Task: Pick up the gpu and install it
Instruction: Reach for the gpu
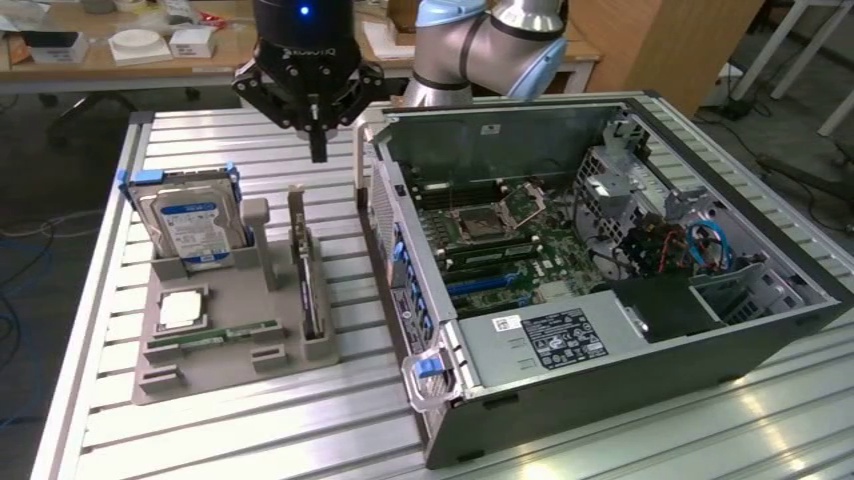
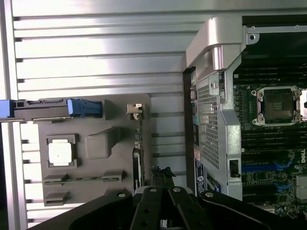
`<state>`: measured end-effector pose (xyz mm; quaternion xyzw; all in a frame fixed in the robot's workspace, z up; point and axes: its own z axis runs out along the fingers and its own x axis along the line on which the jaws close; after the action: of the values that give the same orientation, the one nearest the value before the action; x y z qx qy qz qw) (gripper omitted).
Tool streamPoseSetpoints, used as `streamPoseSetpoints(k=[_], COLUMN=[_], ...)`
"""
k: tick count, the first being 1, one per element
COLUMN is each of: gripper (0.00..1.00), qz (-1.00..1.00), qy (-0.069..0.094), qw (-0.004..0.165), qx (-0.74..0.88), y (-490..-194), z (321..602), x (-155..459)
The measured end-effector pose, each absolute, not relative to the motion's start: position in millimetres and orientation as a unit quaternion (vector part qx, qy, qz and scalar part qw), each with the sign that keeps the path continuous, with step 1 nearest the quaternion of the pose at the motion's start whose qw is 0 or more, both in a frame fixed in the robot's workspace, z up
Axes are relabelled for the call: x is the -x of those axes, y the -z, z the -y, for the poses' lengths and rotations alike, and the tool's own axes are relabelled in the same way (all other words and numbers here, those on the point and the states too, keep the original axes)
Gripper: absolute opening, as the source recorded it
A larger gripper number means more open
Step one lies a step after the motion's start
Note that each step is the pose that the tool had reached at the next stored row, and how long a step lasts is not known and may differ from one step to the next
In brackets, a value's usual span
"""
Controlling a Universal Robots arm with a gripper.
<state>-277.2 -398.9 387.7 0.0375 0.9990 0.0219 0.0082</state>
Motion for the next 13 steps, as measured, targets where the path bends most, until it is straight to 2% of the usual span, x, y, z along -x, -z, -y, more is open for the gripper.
streamPoseSetpoints(k=[13], gripper=[0.1], qz=[-0.999], qy=[-0.022], qw=[0.007], qx=[-0.038], y=[-387], z=[399], x=[297])
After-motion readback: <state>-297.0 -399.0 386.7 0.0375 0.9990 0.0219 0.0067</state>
